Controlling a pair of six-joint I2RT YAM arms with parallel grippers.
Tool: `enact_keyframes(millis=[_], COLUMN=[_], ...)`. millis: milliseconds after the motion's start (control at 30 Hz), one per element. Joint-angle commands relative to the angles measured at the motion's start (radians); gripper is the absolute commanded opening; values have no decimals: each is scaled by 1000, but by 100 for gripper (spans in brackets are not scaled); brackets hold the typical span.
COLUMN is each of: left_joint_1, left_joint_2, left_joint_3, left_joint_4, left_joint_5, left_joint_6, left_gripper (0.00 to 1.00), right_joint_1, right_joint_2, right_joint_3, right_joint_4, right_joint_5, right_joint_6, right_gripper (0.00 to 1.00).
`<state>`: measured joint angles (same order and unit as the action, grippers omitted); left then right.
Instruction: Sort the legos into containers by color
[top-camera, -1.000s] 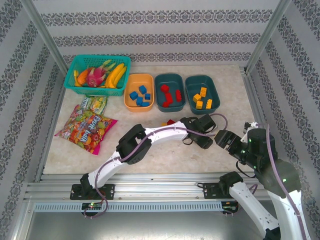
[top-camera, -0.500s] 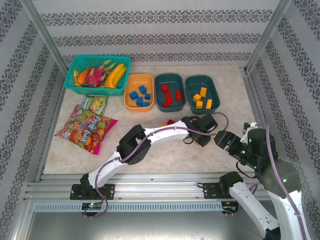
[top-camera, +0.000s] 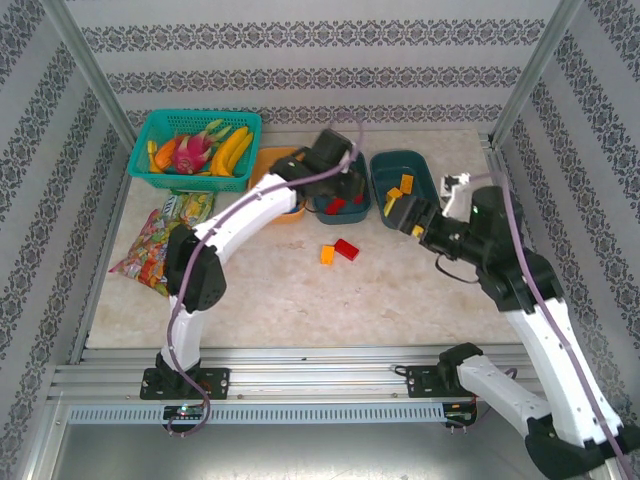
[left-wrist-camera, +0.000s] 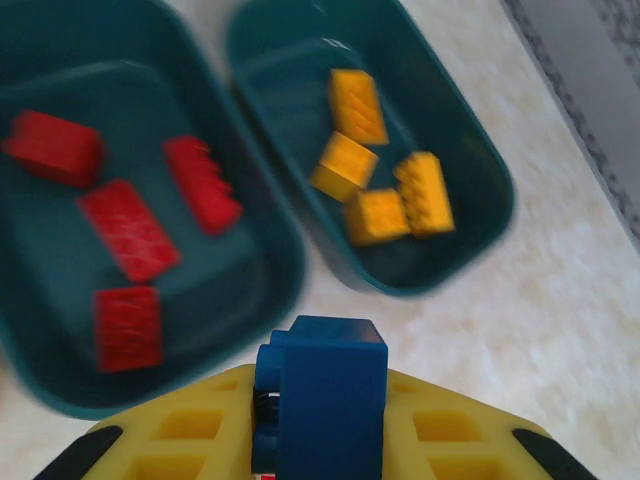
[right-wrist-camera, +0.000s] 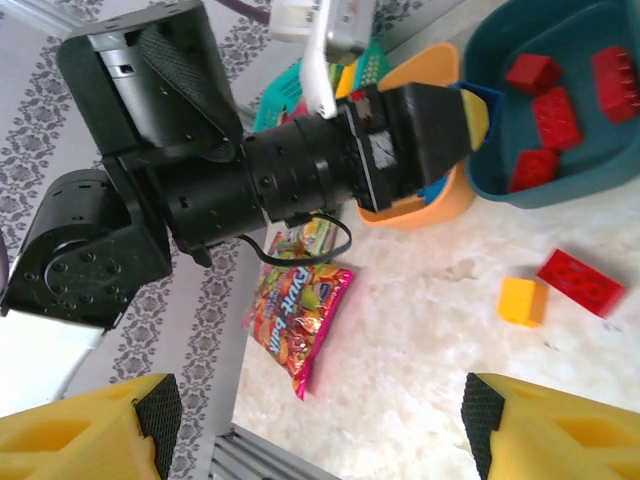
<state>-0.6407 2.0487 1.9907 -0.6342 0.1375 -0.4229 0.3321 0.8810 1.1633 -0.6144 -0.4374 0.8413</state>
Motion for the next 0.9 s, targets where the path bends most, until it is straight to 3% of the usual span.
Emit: enact_keyframes(millis=[0,300,600,867], left_joint_1=[76,281,305,320], left_joint_2=[3,128,379,531], left_joint_3=[-20,126,393,511], left_joint_4=[-83,-163,-198,-135], left_joint_5=[6,-131,-364,-382], left_joint_6=[-22,-21,5,-30], left_gripper=[29,28,25,27], right_joint_1=[34,159,153,130], right_joint_2=[100,401,563,520], right_joint_3=[23,78,138,61], right_joint_4=[164,300,347,350], right_joint_5=[-71,121,92,81], right_joint_6=[13,17,28,42], right_gripper=[76,76,76,76])
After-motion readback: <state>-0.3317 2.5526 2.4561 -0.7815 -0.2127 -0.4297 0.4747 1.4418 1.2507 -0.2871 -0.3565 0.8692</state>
